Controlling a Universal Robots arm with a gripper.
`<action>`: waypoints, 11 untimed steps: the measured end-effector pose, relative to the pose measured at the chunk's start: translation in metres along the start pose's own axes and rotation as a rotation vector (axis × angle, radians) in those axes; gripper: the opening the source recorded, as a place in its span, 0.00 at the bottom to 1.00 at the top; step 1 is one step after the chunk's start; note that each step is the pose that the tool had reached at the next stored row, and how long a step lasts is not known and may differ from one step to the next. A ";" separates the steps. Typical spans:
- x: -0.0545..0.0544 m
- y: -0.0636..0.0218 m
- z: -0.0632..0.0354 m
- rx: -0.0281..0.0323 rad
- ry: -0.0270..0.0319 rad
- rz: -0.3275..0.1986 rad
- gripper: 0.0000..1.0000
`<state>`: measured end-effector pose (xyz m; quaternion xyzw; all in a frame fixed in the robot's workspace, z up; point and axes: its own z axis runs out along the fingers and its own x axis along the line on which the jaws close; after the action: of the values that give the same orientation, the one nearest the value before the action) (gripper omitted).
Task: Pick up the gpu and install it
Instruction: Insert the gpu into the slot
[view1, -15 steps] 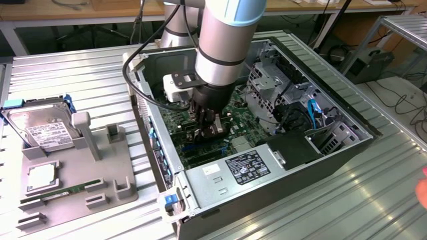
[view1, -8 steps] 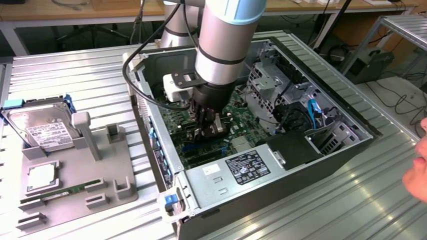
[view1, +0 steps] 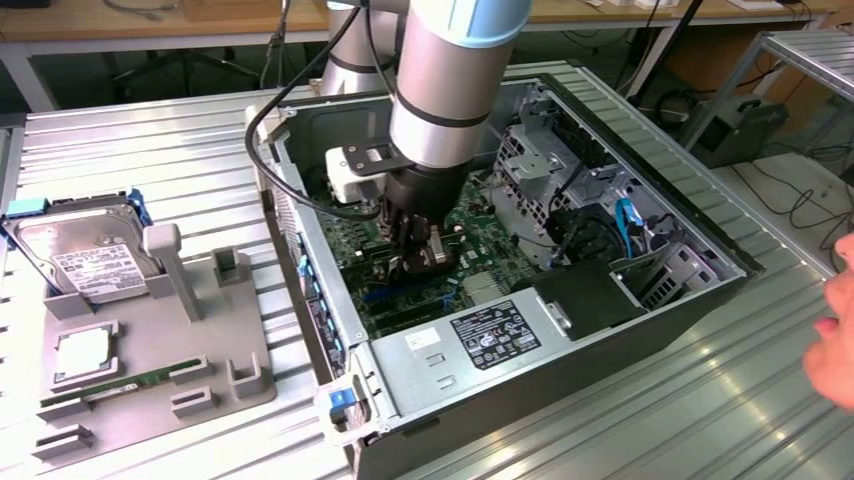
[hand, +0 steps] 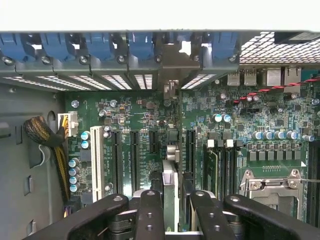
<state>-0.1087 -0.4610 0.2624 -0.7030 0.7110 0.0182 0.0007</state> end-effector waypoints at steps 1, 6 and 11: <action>0.000 0.0000 0.0004 0.0001 -0.0002 0.000 0.26; 0.000 -0.0001 0.0041 0.0000 0.0000 -0.001 0.26; 0.000 -0.0001 0.0050 0.0000 -0.0002 -0.001 0.26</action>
<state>-0.1087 -0.4608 0.2574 -0.7032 0.7108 0.0182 0.0008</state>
